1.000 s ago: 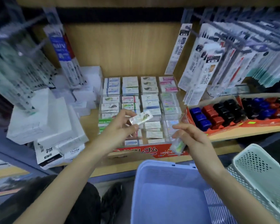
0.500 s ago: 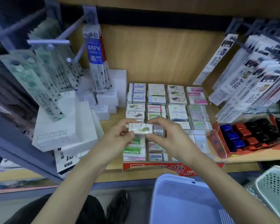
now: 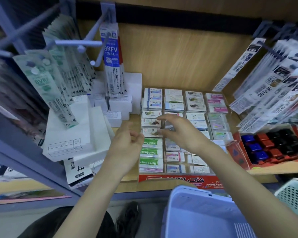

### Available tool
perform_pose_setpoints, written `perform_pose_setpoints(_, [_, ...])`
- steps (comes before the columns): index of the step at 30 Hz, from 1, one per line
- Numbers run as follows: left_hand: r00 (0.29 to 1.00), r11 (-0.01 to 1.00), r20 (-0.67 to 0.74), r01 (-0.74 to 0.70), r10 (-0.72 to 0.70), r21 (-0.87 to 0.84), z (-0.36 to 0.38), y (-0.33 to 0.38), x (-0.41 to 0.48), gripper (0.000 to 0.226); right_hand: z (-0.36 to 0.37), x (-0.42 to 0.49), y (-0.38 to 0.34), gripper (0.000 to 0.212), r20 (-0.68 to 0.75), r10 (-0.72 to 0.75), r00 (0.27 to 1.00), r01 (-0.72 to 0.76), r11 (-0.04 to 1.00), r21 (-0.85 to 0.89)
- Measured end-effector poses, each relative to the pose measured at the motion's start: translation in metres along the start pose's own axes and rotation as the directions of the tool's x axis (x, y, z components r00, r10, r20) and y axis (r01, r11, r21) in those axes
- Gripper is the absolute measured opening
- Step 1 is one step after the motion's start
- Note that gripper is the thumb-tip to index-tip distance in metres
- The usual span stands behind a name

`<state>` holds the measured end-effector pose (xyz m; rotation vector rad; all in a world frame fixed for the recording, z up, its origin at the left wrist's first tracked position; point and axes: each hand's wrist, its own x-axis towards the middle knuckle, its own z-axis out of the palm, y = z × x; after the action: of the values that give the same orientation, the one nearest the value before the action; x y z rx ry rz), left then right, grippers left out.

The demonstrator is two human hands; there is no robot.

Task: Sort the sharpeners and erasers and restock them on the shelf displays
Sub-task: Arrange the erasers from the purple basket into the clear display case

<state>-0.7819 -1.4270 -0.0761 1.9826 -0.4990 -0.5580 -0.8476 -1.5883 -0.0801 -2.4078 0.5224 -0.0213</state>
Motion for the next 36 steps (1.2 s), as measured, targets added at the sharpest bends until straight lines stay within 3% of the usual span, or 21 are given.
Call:
perform_pose_setpoints(3, [0.999,0.999,0.022,-0.05,0.049,0.016,0.0,0.001,-0.001,0.015,-0.004,-0.022,0.002,0.018,-0.118,0.136,0.984,-0.083,0.924,0.373])
perform_pose_setpoints(4, [0.997,0.998,0.038,-0.061,0.061,0.0,0.001,0.002,-0.002,0.014,-0.005,-0.03,0.002,0.019,-0.113,0.185,0.976,-0.098,0.842,0.531])
perform_pose_setpoints(6, [0.993,0.998,0.104,-0.052,0.056,-0.038,0.004,0.006,-0.006,0.015,-0.007,-0.047,0.0,0.023,-0.048,0.224,0.973,-0.094,0.582,0.808])
perform_pose_setpoints(8, [0.983,0.996,0.173,-0.038,0.052,-0.08,0.007,0.01,-0.01,0.017,-0.009,-0.062,0.0,0.024,-0.033,0.199,0.979,-0.058,0.431,0.901])
perform_pose_setpoints(15, [0.943,0.952,0.306,-0.034,0.131,-0.306,0.016,0.028,-0.022,0.015,-0.011,-0.094,-0.001,0.02,-0.263,0.18,0.948,0.072,0.684,0.726])
perform_pose_setpoints(19, [0.92,0.958,0.353,-0.073,0.173,-0.279,0.023,0.029,-0.024,0.015,-0.006,-0.113,-0.004,0.017,-0.28,0.212,0.936,0.067,0.674,0.736])
perform_pose_setpoints(22, [0.908,0.976,0.407,-0.013,0.103,-0.217,0.026,0.025,-0.024,0.015,0.009,-0.133,0.003,0.024,-0.243,0.237,0.941,0.04,0.633,0.774])
perform_pose_setpoints(24, [0.893,0.986,0.447,0.035,0.043,-0.166,0.027,0.021,-0.025,0.015,0.021,-0.142,0.012,0.03,-0.265,0.241,0.934,0.034,0.677,0.735])
perform_pose_setpoints(28, [0.862,0.99,0.506,0.087,-0.02,-0.109,0.026,0.013,-0.027,0.013,0.032,-0.148,0.027,0.034,-0.402,0.107,0.909,0.042,0.938,0.345])
perform_pose_setpoints(33, [0.836,0.994,0.547,0.082,-0.032,-0.066,0.028,0.006,-0.032,0.013,0.048,-0.16,0.035,0.024,-0.424,-0.1,0.9,0.115,0.993,0.01])
perform_pose_setpoints(36, [0.823,0.999,0.568,0.034,-0.006,-0.038,0.036,0.008,-0.037,0.013,0.049,-0.169,0.051,0.027,-0.464,-0.149,0.873,0.103,0.987,-0.123])
